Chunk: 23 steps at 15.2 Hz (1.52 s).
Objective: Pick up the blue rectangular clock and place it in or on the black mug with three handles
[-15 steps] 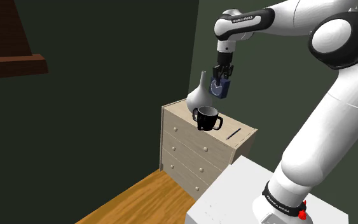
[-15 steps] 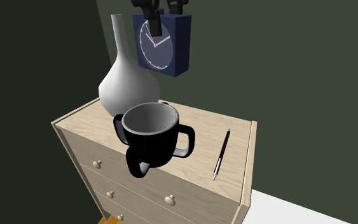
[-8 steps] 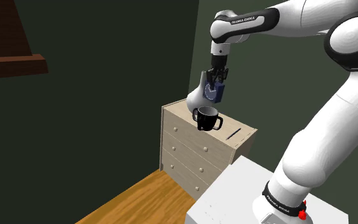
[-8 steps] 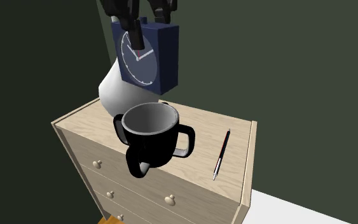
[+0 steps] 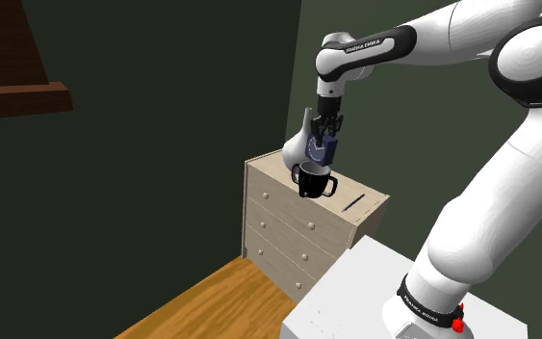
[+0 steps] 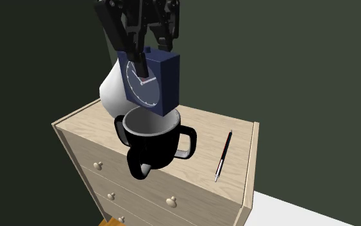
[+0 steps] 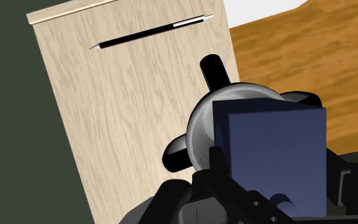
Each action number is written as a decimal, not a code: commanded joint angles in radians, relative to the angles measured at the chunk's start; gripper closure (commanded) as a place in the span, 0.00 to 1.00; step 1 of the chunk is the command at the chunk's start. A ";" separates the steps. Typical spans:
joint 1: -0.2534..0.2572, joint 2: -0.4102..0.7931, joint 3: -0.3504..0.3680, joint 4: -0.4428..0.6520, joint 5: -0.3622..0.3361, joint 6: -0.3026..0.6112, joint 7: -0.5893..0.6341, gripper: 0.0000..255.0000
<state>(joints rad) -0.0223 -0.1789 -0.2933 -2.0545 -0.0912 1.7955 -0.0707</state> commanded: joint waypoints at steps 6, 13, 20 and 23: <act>-0.001 0.017 -0.004 -0.074 0.002 0.091 0.001 1.00; -0.001 0.017 -0.004 -0.074 0.002 0.091 0.001 1.00; -0.001 0.017 -0.004 -0.074 0.002 0.091 0.001 0.00; 0.002 0.010 0.001 0.020 0.004 -0.010 0.001 0.00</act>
<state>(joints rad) -0.0213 -0.1670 -0.2942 -2.0666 -0.0883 1.8209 -0.0699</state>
